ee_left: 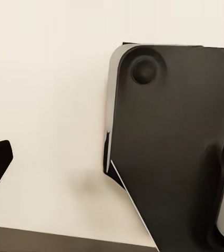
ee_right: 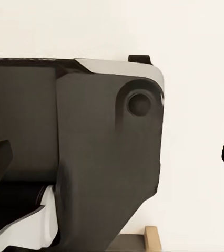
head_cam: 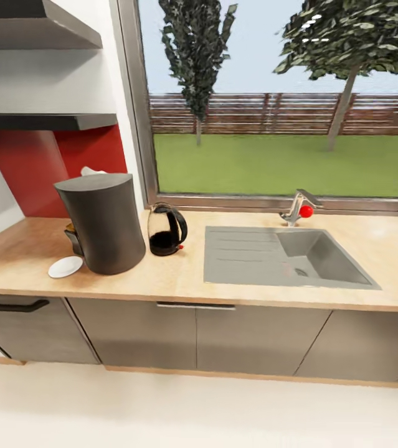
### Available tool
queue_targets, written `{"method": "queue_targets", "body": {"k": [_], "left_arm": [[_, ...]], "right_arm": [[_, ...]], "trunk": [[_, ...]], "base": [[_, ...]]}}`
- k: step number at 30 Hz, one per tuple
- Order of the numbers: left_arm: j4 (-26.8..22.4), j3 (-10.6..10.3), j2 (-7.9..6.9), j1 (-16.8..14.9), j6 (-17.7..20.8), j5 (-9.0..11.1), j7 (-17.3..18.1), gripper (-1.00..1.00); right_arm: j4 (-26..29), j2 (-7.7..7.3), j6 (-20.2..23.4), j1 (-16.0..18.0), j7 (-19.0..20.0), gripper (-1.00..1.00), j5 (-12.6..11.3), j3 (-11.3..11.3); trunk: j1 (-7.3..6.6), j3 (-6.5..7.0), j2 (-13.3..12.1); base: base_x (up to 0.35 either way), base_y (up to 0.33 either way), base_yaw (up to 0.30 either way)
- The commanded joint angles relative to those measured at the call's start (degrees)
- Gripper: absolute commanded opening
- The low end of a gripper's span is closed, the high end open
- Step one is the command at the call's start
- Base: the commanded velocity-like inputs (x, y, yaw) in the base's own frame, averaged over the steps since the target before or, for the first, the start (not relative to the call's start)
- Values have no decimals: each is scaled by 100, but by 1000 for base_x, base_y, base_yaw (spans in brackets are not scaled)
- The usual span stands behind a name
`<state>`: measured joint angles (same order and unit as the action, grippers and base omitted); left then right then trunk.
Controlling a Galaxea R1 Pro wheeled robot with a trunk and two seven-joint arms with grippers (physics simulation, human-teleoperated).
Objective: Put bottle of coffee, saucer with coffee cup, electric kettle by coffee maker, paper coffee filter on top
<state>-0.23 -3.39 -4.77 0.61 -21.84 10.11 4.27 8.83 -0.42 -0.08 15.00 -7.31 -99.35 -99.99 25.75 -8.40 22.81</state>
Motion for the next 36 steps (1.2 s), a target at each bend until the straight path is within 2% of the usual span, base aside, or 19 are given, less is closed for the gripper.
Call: {"method": "queue_targets", "body": {"k": [1,11,13,15,17,20,23,25,26,27,28,29,30,31,32,33,34,35,36], "left_arm": [[-2,-32,-2,1,-14,59,30,100],[0,-35,-6,1,-12,58,30,100],[-1,-40,-6,1,-13,59,30,100],[-2,-39,-6,1,-13,61,30,100],[0,-38,-6,1,-13,57,30,100],[3,-33,-6,1,-12,58,30,100],[5,-31,-6,1,-11,56,30,100],[5,-31,-6,1,-12,60,30,100],[6,-31,-6,1,-13,60,30,100],[4,-32,-6,1,-13,61,30,100],[4,-34,-6,1,-13,61,30,100],[2,-36,-6,1,-13,61,28,100],[2,-37,-6,1,-13,61,29,100],[3,-37,-6,1,-13,61,29,100],[2,-38,-6,1,-13,62,30,100],[1,-38,-6,1,-13,62,30,100],[1,-39,-6,1,-13,62,30,100],[2,-39,-6,1,-13,62,30,100],[4,-37,-6,1,-13,62,30,100]], "right_arm": [[21,-6,-1,7,-42,100,-36,-42],[89,-46,-9,-48,-43,100,-42,-33],[271,-143,-9,-57,-43,100,-41,-28],[663,-397,-15,-63,-45,100,-44,-23],[910,-532,-16,-65,-48,100,-49,-24],[1086,-608,-18,-87,-52,100,-49,-7],[1127,-641,-1,-157,-47,100,-20,391],[936,-641,13,-227,-44,100,180,1251],[856,-633,20,-248,-42,100,309,1507],[679,-601,60,-278,-36,100,702,2044],[588,-577,95,-288,-32,100,967,2321],[417,-519,193,-305,-25,100,1624,2878],[264,-449,316,-317,-17,100,2414,3447],[196,-411,381,-320,-8,100,2832,3736],[70,-338,502,-326,47,100,3688,4319],[7,-304,553,-328,99,100,4119,4619],[-125,-254,633,-332,252,100,4953,5244],[-192,-235,661,-332,354,100,5364,5563],[-320,-208,701,-335,589,100,6176,6192]], "trunk": [[3,-10,11],[3,-10,11],[3,-7,11],[3,-4,11],[3,0,11],[3,6,11],[3,13,11],[3,18,11],[3,21,11],[3,24,11],[3,27,11],[3,30,11],[3,34,11],[3,37,11],[3,40,11],[3,44,11],[3,46,11],[3,48,11],[3,49,11]], "base": [[0,0,-300],[0,0,-278],[0,0,-241],[0,0,-234],[0,0,-227],[0,0,-212],[0,0,-202],[0,0,-195],[0,0,-197],[0,0,-199],[0,0,-200],[0,0,-205],[0,0,-214],[0,0,-218],[0,0,-223],[0,0,-225],[0,0,-228],[0,0,-227],[0,0,-220]]}}
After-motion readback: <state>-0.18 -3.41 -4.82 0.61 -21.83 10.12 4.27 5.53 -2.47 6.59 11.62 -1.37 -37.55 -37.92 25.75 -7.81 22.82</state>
